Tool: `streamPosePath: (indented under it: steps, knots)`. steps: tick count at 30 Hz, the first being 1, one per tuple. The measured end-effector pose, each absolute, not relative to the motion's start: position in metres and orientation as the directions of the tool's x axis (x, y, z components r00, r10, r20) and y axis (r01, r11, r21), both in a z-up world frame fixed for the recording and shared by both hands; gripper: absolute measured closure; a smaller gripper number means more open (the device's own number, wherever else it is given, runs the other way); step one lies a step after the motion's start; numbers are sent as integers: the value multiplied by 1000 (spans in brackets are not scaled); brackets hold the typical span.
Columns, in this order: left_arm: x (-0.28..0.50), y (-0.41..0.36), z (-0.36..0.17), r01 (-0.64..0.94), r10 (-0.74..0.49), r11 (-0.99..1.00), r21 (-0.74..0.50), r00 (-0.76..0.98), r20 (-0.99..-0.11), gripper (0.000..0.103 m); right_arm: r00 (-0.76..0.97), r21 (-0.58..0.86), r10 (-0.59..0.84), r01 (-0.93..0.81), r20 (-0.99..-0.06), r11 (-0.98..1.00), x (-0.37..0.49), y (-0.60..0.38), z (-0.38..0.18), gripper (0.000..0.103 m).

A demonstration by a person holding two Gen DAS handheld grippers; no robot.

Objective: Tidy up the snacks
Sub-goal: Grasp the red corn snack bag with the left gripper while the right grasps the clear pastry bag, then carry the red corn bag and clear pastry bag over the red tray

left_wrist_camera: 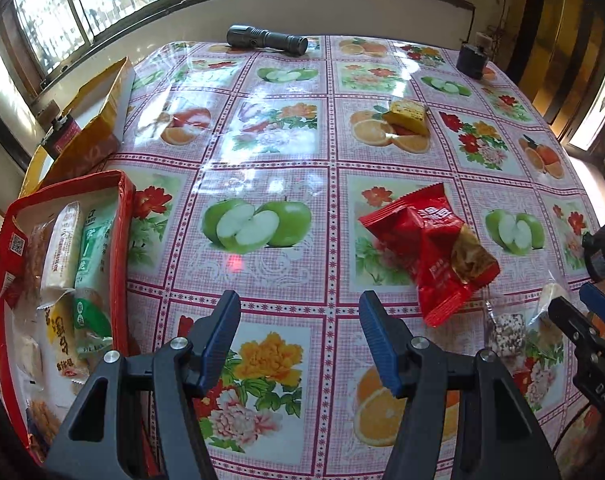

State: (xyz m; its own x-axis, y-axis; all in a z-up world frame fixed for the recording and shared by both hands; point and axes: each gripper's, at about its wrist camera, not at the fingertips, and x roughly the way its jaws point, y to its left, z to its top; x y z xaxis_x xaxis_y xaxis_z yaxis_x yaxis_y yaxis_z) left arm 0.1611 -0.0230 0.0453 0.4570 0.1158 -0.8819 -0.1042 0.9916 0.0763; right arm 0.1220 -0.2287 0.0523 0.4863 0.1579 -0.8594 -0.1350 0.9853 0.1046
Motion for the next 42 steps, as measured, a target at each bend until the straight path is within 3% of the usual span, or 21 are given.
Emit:
streamPosePath:
  steps: [5, 8, 10, 12, 14, 22, 33, 36, 42]
  knots:
    - [172, -28, 62, -110, 121, 991, 77, 480, -869, 41, 474, 152, 129, 10, -871, 988, 133, -248, 40, 32]
    - [181, -25, 68, -122, 116, 990, 64, 477, -871, 41, 474, 100, 83, 11, -877, 995, 136, -235, 32, 35]
    - [189, -23, 68, -138, 127, 988, 69, 465, -876, 41, 486, 37, 35, -4, -873, 999, 139, -224, 30, 42]
    - [195, -22, 66, -152, 108, 987, 43, 445, -889, 41, 499, -28, -11, -27, -866, 999, 137, -217, 29, 61]
    - [203, -24, 63, -161, 81, 987, 13, 425, -902, 41, 500, -18, 6, -44, -866, 999, 133, -216, 30, 68]
    - [222, -64, 52, -225, 30, 972, -68, 407, -913, 41, 556, 25, 53, -59, -829, 998, 106, -232, 28, 69]
    - [238, -84, 9, -306, 121, 952, 22, 309, -943, 40, 582, 108, 127, -67, -803, 992, 102, -240, 28, 69]
    - [239, -85, 10, -295, 109, 956, 15, 305, -946, 50, 586, 92, 119, -76, -802, 993, 102, -237, 28, 69]
    - [217, -80, 11, -238, 91, 971, 15, 311, -946, 57, 594, 66, 93, -66, -799, 996, 97, -235, 28, 69]
